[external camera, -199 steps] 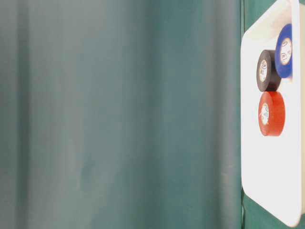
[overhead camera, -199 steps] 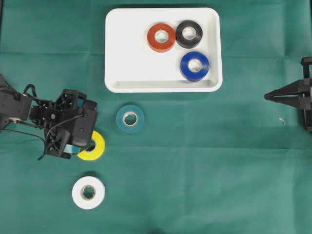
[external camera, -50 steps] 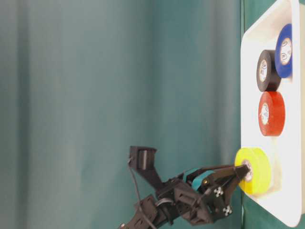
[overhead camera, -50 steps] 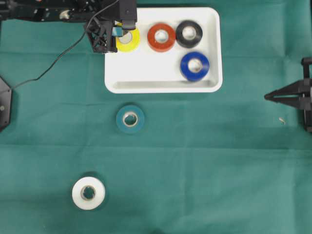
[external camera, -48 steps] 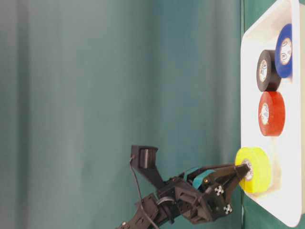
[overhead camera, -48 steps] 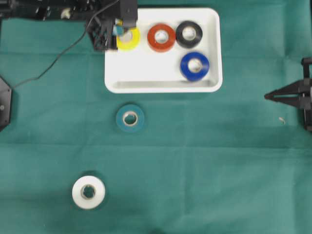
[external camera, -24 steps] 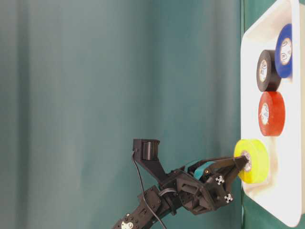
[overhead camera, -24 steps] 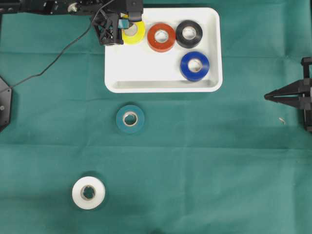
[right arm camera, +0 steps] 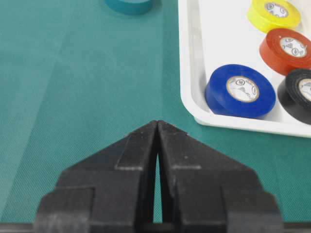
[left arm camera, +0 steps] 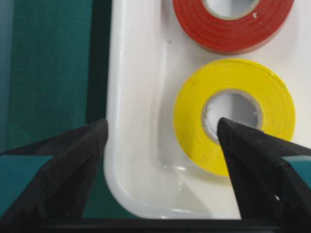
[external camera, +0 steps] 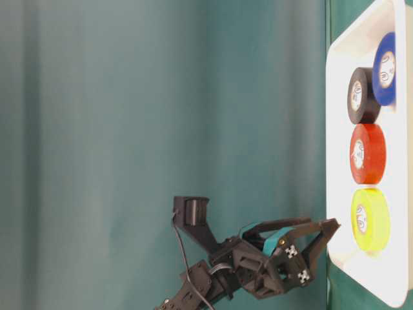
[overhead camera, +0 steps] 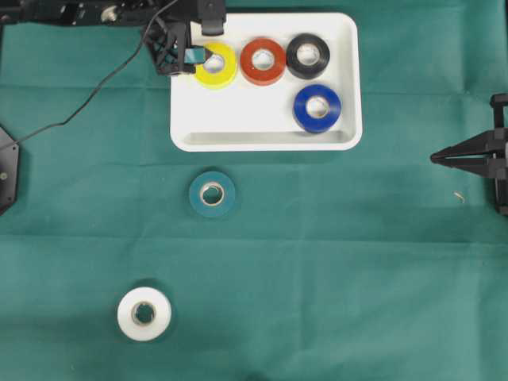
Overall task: Put the tape into the white case with the left arm.
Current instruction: 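Open the left gripper and withdraw it to the left, then move the left gripper down over the white tape roll, then lower the left gripper into the white roll's hole and close, then lift the white roll and carry it into the white case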
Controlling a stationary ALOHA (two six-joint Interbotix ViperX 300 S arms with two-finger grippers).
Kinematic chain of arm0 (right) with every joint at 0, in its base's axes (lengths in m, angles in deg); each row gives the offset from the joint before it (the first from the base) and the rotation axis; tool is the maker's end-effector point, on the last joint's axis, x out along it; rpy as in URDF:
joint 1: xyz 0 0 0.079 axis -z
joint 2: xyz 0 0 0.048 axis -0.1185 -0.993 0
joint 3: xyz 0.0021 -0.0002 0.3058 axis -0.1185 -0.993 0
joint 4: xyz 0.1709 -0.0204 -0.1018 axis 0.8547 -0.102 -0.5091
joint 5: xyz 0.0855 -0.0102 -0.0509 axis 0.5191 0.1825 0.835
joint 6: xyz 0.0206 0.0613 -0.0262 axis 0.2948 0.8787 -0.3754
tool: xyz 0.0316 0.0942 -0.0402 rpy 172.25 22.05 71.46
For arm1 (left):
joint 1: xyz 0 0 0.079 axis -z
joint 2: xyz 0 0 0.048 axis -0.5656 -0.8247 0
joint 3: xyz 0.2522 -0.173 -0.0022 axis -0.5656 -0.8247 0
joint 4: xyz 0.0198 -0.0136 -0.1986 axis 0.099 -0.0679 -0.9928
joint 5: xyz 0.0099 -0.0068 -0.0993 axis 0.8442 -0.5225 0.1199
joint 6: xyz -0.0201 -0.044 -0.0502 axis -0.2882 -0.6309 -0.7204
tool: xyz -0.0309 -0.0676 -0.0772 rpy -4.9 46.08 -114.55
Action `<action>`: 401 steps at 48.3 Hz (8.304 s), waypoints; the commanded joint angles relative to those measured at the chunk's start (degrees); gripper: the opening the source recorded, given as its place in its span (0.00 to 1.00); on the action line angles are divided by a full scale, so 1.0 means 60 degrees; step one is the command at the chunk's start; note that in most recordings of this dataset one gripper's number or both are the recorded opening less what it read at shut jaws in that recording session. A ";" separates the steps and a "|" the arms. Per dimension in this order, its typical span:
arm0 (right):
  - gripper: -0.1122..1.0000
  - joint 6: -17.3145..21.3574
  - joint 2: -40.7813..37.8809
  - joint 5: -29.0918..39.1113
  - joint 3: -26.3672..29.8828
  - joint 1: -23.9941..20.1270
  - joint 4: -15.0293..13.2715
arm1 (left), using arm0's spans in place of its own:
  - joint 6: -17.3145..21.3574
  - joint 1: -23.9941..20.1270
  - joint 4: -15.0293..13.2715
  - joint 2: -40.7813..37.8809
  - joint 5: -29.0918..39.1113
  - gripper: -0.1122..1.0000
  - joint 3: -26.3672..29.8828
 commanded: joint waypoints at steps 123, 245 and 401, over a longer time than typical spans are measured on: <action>0.02 0.0015 -0.0117 -0.0132 0.0088 0.0161 0.0000 | -0.4146 0.7280 -0.0059 0.5405 -0.0527 0.92 -0.4424; 0.02 0.0469 -0.0132 -0.0220 0.0000 0.0146 0.0000 | -0.4541 0.9888 -0.0059 0.1128 -0.1729 0.33 -0.2314; 0.02 0.0469 -0.0161 -0.0234 -0.0044 0.0161 0.0000 | -0.1040 0.1904 -0.0015 -0.1084 -0.0498 0.33 0.1479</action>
